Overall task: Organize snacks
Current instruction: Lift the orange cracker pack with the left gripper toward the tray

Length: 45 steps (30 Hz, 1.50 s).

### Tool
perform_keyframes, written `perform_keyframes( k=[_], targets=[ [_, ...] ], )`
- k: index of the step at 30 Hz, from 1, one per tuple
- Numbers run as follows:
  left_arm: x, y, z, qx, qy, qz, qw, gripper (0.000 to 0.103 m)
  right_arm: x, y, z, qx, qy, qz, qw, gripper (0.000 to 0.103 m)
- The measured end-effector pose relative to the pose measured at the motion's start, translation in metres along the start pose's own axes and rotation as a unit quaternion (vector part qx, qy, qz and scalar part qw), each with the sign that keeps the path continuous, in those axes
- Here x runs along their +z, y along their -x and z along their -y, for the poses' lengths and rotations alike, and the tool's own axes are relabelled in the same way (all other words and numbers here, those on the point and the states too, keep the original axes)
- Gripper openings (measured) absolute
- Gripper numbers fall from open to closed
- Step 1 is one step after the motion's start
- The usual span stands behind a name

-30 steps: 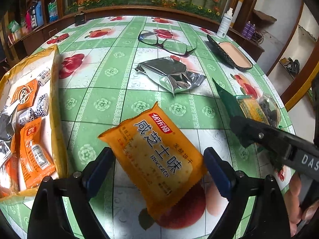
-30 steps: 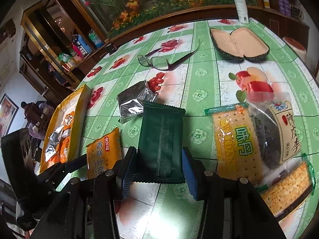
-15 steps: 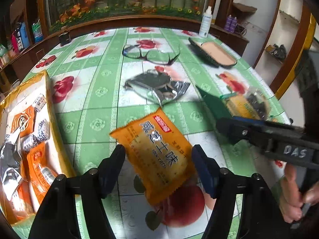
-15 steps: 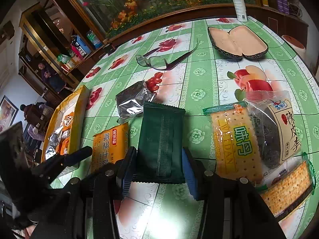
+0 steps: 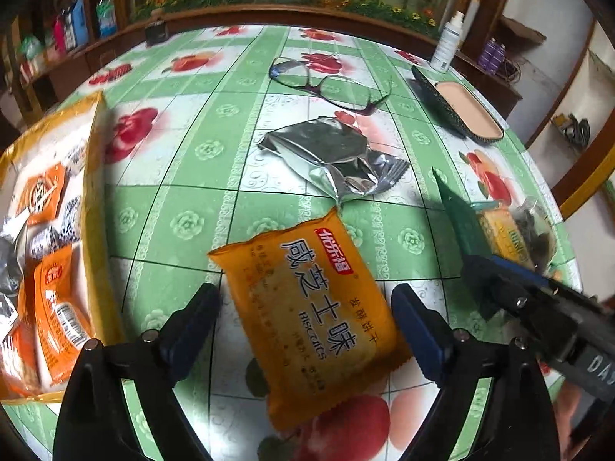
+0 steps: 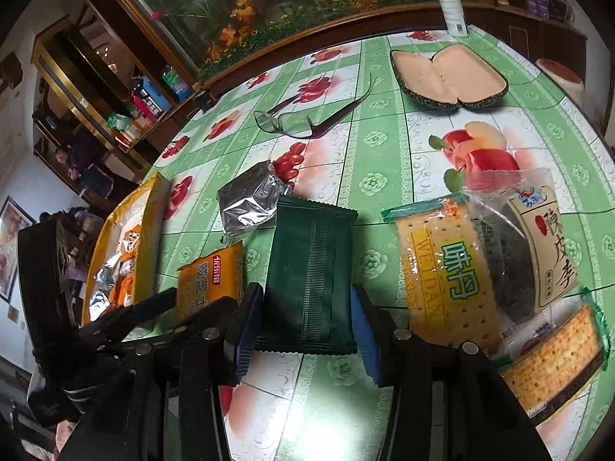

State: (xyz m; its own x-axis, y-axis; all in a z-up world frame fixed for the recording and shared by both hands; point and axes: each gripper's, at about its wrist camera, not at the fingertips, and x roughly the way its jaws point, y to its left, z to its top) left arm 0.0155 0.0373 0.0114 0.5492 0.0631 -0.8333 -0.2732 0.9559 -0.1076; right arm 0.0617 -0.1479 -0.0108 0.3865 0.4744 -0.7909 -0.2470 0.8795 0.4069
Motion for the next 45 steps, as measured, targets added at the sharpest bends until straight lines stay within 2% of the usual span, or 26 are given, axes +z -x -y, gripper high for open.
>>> perform_keyframes(
  k=[3,7,11,16,25,28,34,45],
  targets=[
    [-0.007,0.002,0.003,0.003,-0.032,0.017,0.9993,0.084,0.000,0.001,0.001,0.001,0.000,0.001,1.000,0.049],
    [-0.012,0.008,-0.005,-0.012,-0.035,0.030,0.9989,0.076,-0.001,0.000,0.000,0.002,0.000,-0.002,1.000,0.049],
    [-0.016,0.013,-0.008,-0.024,-0.038,0.037,0.9983,0.073,-0.001,-0.001,-0.002,0.001,0.003,-0.002,1.000,0.049],
    [-0.021,0.017,-0.009,-0.028,-0.038,0.036,0.9982,0.073,-0.001,-0.003,-0.002,-0.001,0.005,-0.002,1.000,0.049],
    [-0.016,0.013,-0.005,-0.009,-0.041,0.020,0.9989,0.074,-0.001,-0.005,-0.005,0.000,0.009,-0.004,1.000,0.049],
    [-0.017,0.012,-0.003,-0.003,-0.050,0.030,0.9983,0.072,-0.001,-0.005,-0.004,0.000,0.009,-0.004,1.000,0.049],
    [-0.020,0.018,-0.007,-0.021,-0.041,0.043,0.9980,0.072,-0.001,-0.005,-0.005,0.000,0.010,-0.002,1.000,0.049],
    [-0.020,0.036,-0.013,-0.029,-0.028,0.062,0.9973,0.072,-0.001,-0.004,-0.006,0.001,0.012,-0.001,1.000,0.049]
  ],
)
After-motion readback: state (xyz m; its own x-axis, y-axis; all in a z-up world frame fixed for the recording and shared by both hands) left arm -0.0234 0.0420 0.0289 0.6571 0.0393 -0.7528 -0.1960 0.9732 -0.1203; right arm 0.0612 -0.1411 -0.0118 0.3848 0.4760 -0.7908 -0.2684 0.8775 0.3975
